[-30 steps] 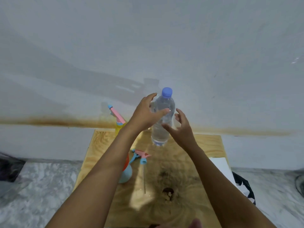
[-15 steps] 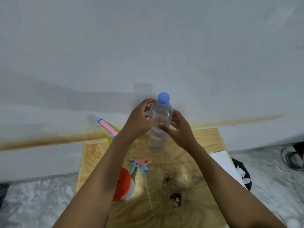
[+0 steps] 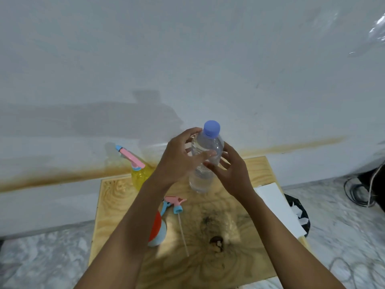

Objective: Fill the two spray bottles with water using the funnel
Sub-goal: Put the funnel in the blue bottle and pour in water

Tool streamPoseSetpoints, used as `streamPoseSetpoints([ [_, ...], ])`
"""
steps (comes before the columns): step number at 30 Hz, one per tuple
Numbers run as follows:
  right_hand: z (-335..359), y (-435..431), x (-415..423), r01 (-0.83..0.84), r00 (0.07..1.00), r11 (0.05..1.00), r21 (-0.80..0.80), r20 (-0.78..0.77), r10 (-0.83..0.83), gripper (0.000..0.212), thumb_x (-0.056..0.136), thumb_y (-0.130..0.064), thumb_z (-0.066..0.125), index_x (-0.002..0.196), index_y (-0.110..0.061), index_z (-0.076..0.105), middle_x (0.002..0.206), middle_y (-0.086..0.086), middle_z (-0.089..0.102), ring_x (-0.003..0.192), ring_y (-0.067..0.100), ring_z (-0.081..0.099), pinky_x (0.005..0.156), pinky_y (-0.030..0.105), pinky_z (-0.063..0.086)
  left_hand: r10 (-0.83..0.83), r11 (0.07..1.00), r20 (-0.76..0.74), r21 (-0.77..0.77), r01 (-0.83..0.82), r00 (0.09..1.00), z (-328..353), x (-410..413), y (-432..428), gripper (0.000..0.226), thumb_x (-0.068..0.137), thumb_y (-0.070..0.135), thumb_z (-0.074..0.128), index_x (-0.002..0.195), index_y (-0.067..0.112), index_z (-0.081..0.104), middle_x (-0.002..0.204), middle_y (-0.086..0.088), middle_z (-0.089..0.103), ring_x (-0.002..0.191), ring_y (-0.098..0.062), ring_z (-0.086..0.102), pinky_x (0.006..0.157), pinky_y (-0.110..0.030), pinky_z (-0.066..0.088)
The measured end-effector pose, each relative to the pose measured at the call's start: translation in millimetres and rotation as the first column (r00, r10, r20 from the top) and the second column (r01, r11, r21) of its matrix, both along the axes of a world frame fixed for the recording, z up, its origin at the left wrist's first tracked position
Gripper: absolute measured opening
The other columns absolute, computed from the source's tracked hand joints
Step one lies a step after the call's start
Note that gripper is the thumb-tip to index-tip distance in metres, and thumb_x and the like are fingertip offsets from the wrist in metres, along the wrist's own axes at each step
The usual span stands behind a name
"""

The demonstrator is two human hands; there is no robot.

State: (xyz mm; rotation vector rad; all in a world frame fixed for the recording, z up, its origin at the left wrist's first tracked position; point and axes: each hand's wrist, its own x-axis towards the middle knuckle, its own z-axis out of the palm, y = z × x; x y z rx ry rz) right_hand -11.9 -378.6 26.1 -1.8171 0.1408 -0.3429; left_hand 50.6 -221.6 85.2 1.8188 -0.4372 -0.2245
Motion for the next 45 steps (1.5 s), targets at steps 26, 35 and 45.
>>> streamPoseSetpoints([
  [26, 14, -63, -80, -0.441, 0.888, 0.826, -0.351, -0.303, 0.345, 0.074, 0.085, -0.045, 0.072, 0.149, -0.030, 0.038, 0.147, -0.008, 0.049, 0.129, 0.010, 0.050, 0.107, 0.036, 0.044, 0.170, 0.985, -0.068, -0.008, -0.171, 0.983, -14, -119, -20, 0.059, 0.078, 0.030, 0.082, 0.127, 0.045, 0.052, 0.128, 0.020, 0.059, 0.121, 0.004, 0.053, 0.102, -0.027, 0.047],
  [35, 103, -47, -61, -0.280, 0.960, 0.790, -0.545, -0.147, 0.239, 0.047, 0.083, -0.066, 0.061, 0.121, -0.039, 0.060, 0.098, -0.018, 0.059, 0.078, 0.000, 0.057, 0.071, 0.024, 0.046, 0.336, 0.940, -0.063, -0.049, -0.339, 0.940, -18, -124, -38, 0.050, 0.076, 0.039, 0.082, 0.122, 0.034, 0.063, 0.121, 0.019, 0.065, 0.113, 0.004, 0.056, 0.092, -0.028, 0.052],
  [45, 112, -34, -47, -0.283, 0.951, 0.648, -0.707, -0.122, 0.283, 0.034, 0.089, -0.050, 0.062, 0.110, -0.023, 0.069, 0.100, -0.009, 0.062, 0.085, 0.009, 0.057, 0.071, 0.024, 0.042, 0.286, 0.954, -0.058, -0.074, -0.290, 0.956, -18, -121, -38, 0.039, 0.077, 0.032, 0.082, 0.113, 0.030, 0.067, 0.116, 0.012, 0.069, 0.114, -0.009, 0.060, 0.084, -0.012, 0.049],
])
